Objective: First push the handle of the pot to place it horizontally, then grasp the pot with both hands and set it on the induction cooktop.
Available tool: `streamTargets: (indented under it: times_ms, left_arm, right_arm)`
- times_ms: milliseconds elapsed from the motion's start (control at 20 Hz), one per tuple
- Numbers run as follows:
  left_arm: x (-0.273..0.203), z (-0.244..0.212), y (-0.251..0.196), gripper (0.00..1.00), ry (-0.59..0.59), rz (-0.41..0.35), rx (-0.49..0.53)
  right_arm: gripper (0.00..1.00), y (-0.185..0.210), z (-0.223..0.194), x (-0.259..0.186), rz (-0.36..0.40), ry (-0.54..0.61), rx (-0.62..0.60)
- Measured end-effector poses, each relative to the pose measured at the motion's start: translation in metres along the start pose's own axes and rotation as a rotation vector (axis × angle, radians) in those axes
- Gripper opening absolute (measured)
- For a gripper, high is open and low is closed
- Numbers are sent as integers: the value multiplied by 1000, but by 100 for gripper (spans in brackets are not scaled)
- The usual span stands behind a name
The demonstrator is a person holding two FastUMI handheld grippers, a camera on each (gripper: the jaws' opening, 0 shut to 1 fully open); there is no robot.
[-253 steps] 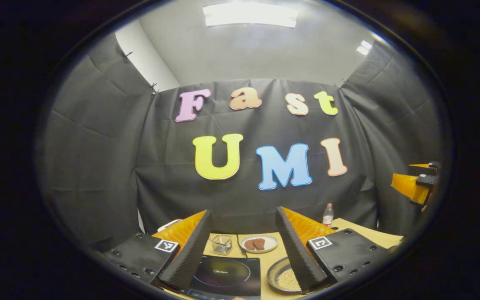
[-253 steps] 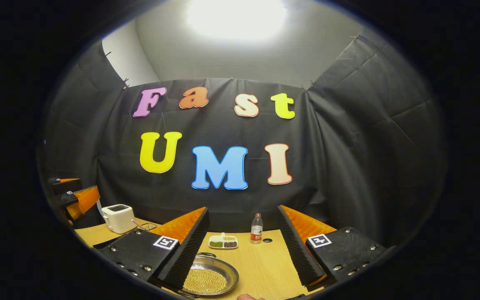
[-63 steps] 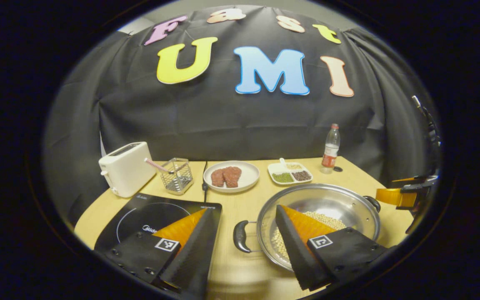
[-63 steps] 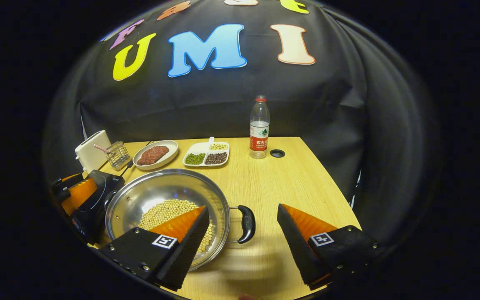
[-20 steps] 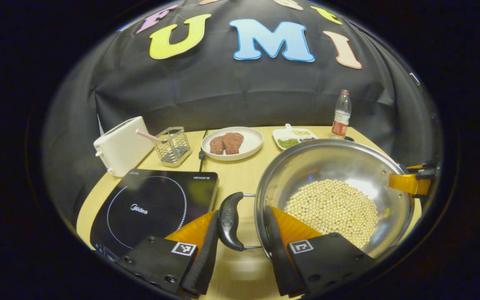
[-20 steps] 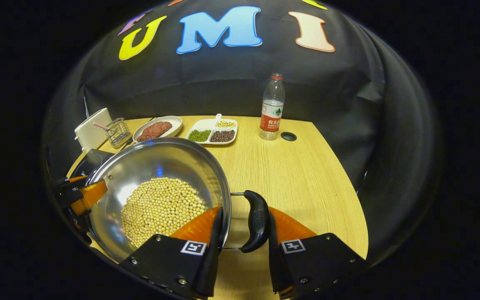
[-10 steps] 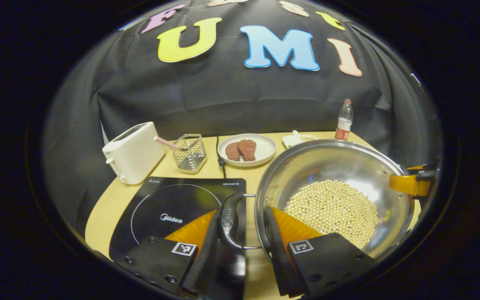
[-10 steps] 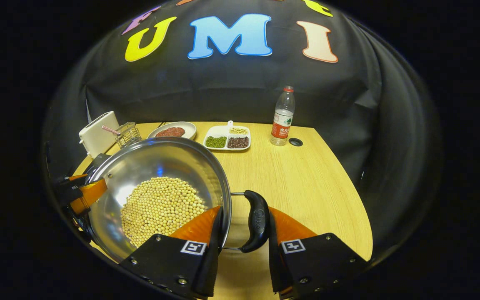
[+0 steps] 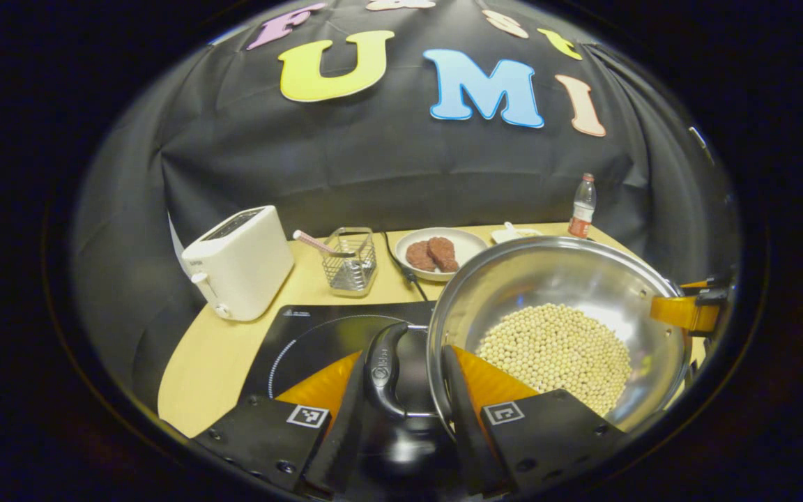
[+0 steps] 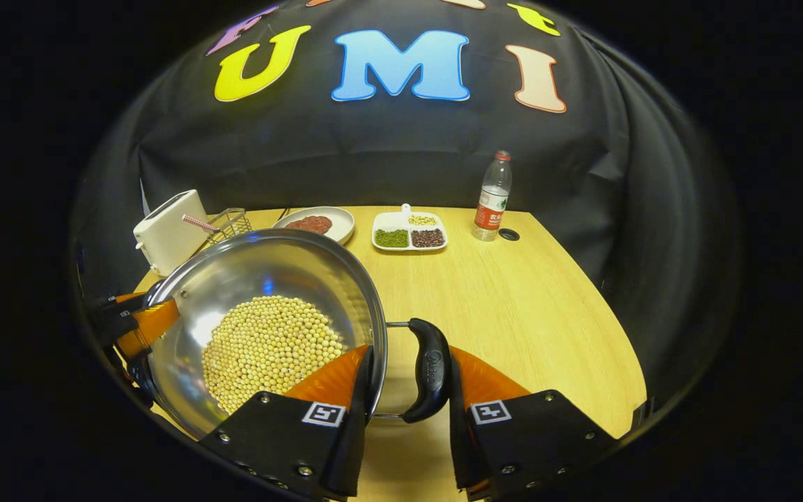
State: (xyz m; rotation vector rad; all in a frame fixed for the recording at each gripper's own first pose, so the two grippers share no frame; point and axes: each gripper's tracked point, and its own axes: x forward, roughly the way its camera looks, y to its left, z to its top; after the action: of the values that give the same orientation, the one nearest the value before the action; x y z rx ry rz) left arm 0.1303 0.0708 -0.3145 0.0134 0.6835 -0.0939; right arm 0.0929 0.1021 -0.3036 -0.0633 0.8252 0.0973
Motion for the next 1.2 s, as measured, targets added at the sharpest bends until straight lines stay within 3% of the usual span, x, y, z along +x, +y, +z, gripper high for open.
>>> streamTargets:
  times_ms: [50, 150, 200, 350, 400, 450, 600, 700, 750, 800, 850, 900, 1200]
  left_arm:
    - [0, 0, 11, 66, -3, -2, 3]
    - [2, -1, 31, 70, -4, -5, 8]
    - [2, -3, 42, 66, -5, -7, 8]
    - [1, -8, 75, 66, 1, -10, 6]
    - [4, -10, 83, 70, 4, -7, 7]
    - [5, -10, 91, 66, 6, -3, 8]
    - [7, -15, 118, 70, 15, 10, 10]
    - [10, -18, 134, 66, 25, 21, 9]
    - [12, -20, 141, 70, 29, 28, 8]
    - [13, -20, 148, 62, 27, 36, 4]
    - [14, -19, 155, 70, 28, 43, 2]
    - [14, -20, 162, 63, 28, 50, 1]
    - [18, -21, 182, 66, 36, 71, -3]
  right_arm:
    - [51, 9, 0, -1, -2, -2, 3]
    - [51, 29, -1, -2, -4, -4, 8]
    - [51, 38, -1, -2, -5, -3, 9]
    - [51, 65, -3, 0, -5, 0, 8]
    - [51, 73, -3, 1, -3, 4, 9]
    - [51, 82, -4, 3, 1, 10, 10]
    - [51, 107, -3, 9, 12, 20, 8]
    - [51, 121, -4, 14, 22, 28, 4]
    - [51, 128, -5, 17, 28, 32, 6]
    - [51, 135, -3, 18, 35, 31, 11]
    - [51, 141, -2, 20, 40, 30, 10]
    - [51, 147, 1, 22, 43, 26, 8]
    - [51, 168, 0, 27, 58, 35, 10]
